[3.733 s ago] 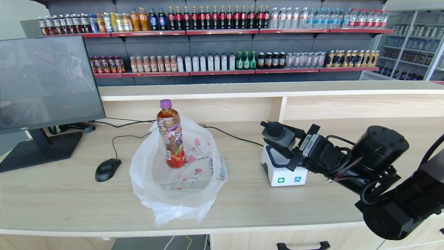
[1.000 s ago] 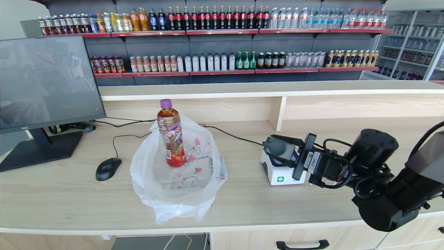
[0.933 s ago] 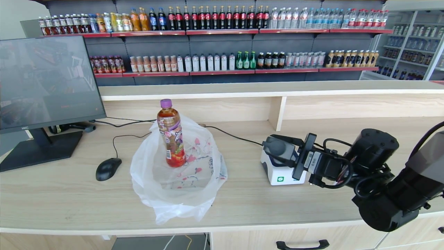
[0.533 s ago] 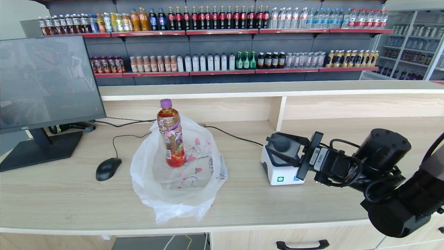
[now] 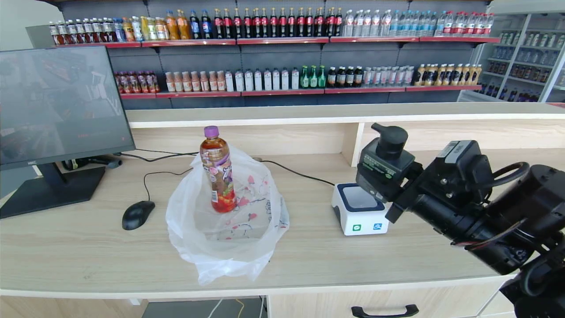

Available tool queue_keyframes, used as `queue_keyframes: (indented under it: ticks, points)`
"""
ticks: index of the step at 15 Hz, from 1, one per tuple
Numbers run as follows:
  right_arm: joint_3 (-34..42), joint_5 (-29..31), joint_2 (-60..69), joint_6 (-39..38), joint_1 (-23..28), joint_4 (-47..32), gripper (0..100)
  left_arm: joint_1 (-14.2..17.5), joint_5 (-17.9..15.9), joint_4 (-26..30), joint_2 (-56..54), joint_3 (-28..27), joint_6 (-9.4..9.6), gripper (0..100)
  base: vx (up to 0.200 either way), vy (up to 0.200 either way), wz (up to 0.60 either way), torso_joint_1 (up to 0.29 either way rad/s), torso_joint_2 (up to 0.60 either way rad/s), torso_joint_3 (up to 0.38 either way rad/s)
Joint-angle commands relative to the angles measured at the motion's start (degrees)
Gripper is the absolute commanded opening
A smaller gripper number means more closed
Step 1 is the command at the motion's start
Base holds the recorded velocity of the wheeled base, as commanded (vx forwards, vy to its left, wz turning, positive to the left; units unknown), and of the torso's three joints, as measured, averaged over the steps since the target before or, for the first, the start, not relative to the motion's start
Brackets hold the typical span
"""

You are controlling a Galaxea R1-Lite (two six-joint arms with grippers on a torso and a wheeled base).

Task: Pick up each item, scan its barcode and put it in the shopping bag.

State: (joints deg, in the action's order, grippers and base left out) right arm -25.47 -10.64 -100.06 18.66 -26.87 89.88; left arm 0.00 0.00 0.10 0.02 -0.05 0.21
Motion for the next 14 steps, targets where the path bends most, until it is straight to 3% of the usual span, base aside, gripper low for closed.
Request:
queue_keyframes:
  ticks: [1, 4, 10, 14]
  points:
    - [-3.63, 7.92, 3.20, -6.36, -0.99, 0.12, 0, 0.00, 0.00, -0.01, -0.02, -0.04, -0.03, 0, 0.000, 0.000, 0.00, 0.000, 0.00, 0.000]
    - [-4.42, 15.48, 3.29, -10.75, -1.17, 0.12, 0, 0.00, 0.00, -0.01, -0.02, -0.04, 0.06, 0, 0.000, 0.000, 0.00, 0.000, 0.00, 0.000]
    - [-0.37, 15.56, 1.27, -12.42, -0.55, 0.12, 0, 0.00, 0.00, -0.01, -0.02, 0.05, -0.03, 0, 0.000, 0.000, 0.00, 0.000, 0.00, 0.000]
    - [-1.34, 15.65, 0.04, -13.30, 0.06, 0.12, 0, 0.00, 0.00, -0.01, -0.02, 0.05, -0.21, 0, 0.000, 0.200, 0.00, -0.002, 0.00, 0.004]
